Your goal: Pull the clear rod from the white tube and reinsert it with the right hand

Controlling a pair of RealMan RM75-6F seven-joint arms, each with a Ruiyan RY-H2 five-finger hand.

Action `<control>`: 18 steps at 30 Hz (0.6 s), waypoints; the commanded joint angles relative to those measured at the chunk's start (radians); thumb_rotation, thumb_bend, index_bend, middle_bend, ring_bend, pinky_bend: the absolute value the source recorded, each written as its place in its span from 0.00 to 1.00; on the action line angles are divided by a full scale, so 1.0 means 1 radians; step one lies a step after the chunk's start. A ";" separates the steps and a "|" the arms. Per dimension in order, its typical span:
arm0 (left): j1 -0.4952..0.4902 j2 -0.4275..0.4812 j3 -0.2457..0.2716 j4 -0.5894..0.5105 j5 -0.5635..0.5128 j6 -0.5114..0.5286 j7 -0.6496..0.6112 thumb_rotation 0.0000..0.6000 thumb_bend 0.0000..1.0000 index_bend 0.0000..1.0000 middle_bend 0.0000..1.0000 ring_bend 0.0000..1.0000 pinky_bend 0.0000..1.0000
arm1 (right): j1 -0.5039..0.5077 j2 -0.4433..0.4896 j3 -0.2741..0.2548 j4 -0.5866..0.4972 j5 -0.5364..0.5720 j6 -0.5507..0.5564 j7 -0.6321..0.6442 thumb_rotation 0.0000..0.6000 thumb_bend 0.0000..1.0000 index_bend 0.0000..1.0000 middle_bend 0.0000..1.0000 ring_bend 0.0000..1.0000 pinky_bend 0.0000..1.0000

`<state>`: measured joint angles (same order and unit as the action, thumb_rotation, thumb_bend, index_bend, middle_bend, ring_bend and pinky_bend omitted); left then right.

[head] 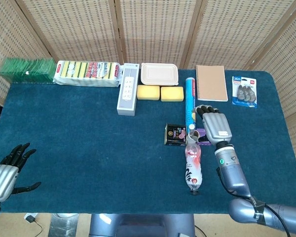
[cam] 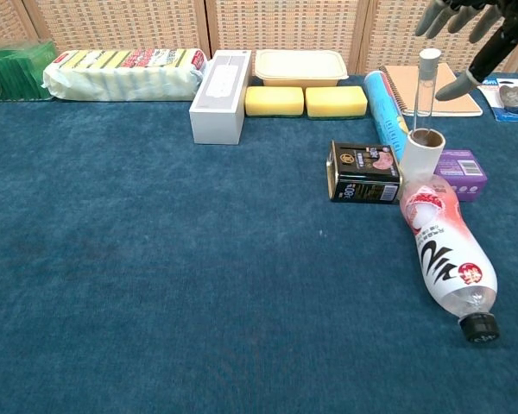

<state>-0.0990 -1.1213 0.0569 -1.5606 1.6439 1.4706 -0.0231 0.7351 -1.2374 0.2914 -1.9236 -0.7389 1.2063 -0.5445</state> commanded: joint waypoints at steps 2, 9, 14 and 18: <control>-0.006 0.002 0.002 -0.004 0.009 -0.005 0.004 0.74 0.11 0.11 0.05 0.02 0.23 | -0.038 0.069 -0.032 -0.085 -0.055 0.024 0.000 1.00 0.15 0.23 0.22 0.18 0.21; -0.016 0.008 0.005 -0.011 0.021 -0.011 0.003 0.74 0.11 0.11 0.05 0.02 0.23 | -0.146 0.156 -0.140 -0.120 -0.270 0.078 0.050 1.00 0.16 0.23 0.22 0.18 0.21; -0.019 0.005 0.008 -0.014 0.029 -0.014 0.014 0.75 0.11 0.11 0.05 0.02 0.23 | -0.223 0.150 -0.188 -0.050 -0.447 0.151 0.140 1.00 0.16 0.23 0.22 0.18 0.21; -0.021 0.005 0.012 -0.017 0.034 -0.018 0.019 0.75 0.11 0.11 0.05 0.02 0.23 | -0.272 0.155 -0.206 -0.022 -0.525 0.208 0.184 1.00 0.16 0.23 0.22 0.18 0.21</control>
<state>-0.1200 -1.1162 0.0685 -1.5774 1.6776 1.4530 -0.0038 0.5058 -1.0897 0.1092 -1.9727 -1.2158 1.3690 -0.4017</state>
